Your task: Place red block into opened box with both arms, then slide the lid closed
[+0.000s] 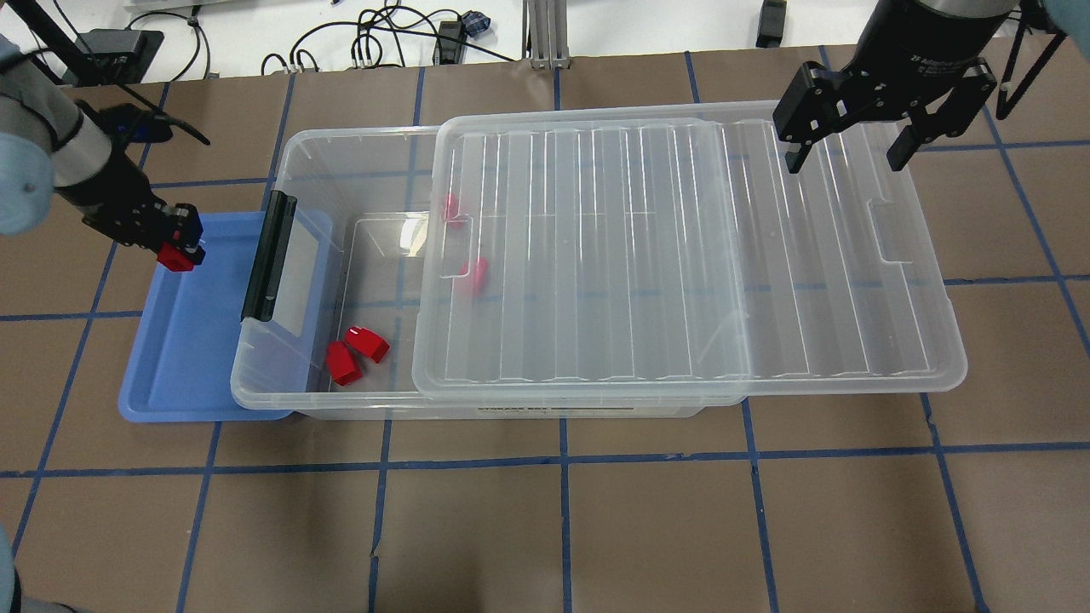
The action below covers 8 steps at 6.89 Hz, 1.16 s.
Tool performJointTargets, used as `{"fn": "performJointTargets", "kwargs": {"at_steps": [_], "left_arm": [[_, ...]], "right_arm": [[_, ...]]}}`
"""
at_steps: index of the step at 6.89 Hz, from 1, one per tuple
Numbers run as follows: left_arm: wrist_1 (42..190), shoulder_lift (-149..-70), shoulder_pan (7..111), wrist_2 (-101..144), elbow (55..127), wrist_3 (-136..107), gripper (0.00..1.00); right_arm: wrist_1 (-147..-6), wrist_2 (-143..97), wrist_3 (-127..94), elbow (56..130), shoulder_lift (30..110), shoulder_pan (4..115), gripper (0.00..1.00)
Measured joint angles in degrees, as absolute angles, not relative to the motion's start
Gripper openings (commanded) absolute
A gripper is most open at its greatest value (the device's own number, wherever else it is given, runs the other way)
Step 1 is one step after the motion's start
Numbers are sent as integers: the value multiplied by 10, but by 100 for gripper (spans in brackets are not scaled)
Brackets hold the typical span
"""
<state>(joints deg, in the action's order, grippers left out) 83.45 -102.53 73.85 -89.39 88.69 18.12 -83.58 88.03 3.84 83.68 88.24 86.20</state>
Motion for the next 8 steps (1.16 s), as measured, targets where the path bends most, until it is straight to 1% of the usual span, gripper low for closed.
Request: {"fn": "performJointTargets", "kwargs": {"at_steps": [1,3,6,8], "left_arm": [[848,-1023,793,-890,874,102,0],[802,-1041,868,-887,890,-8,0],[639,-1066,896,-885,994,-34,0],[592,-1079,896,-886,1033,-30,0]], "right_arm": [[-836,880,39,837,882,862,100],[-836,880,39,837,881,863,100],[-829,896,37,834,883,861,100],[-828,914,32,830,880,859,100]]}}
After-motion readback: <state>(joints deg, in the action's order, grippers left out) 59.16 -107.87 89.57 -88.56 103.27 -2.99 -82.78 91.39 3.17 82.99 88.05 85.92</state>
